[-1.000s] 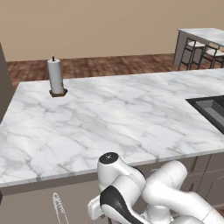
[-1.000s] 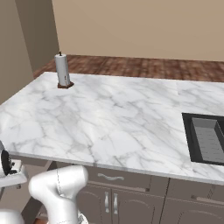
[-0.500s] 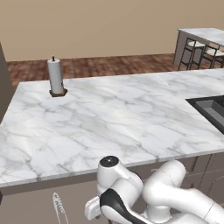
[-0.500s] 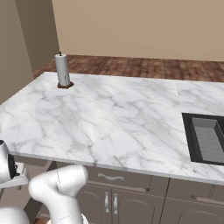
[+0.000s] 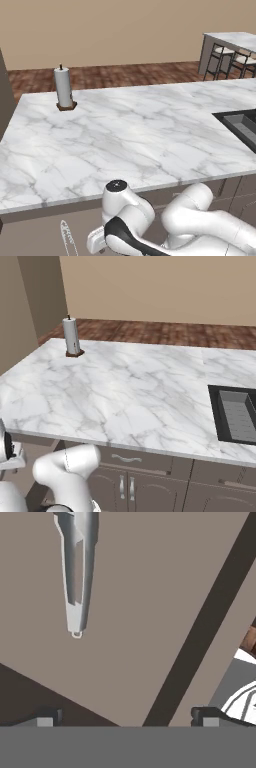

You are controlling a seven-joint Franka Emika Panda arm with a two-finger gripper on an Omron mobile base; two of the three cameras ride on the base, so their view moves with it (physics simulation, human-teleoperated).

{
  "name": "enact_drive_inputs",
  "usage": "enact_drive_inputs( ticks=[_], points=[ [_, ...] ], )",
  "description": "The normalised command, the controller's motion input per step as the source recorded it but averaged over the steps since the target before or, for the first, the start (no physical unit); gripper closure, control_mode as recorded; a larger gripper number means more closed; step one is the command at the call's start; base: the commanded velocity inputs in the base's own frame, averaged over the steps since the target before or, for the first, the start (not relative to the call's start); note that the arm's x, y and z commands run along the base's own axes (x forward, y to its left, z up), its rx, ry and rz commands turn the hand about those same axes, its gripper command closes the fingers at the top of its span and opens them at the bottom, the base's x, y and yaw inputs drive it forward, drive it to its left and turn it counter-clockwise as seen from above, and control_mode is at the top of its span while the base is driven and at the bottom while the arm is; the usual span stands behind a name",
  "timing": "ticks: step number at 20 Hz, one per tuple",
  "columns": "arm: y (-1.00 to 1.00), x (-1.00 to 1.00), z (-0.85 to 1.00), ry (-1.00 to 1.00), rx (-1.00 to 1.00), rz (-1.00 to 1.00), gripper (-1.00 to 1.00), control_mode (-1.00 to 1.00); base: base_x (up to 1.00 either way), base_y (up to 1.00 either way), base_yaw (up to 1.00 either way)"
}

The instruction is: Take the tongs from the drawer on the left and place them on the dining counter next to the tray containing the hot dog.

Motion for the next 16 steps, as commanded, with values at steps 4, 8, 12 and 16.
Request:
enact_drive_inputs(
  ticks=[4,8,12,16],
  points=[
    [0.34,0.08,-0.16,0.0,0.0,0.0,-1.0,-1.0,0.0,0.0,0.0],
    [0.32,0.07,-0.16,0.0,0.0,0.0,-1.0,-1.0,0.0,0.0,0.0],
    [0.27,0.05,-0.2,0.0,0.0,0.0,-1.0,-1.0,0.0,0.0,0.0],
    [0.21,0.05,-0.22,0.0,0.0,0.0,-1.0,-1.0,0.0,0.0,0.0]
  ],
)
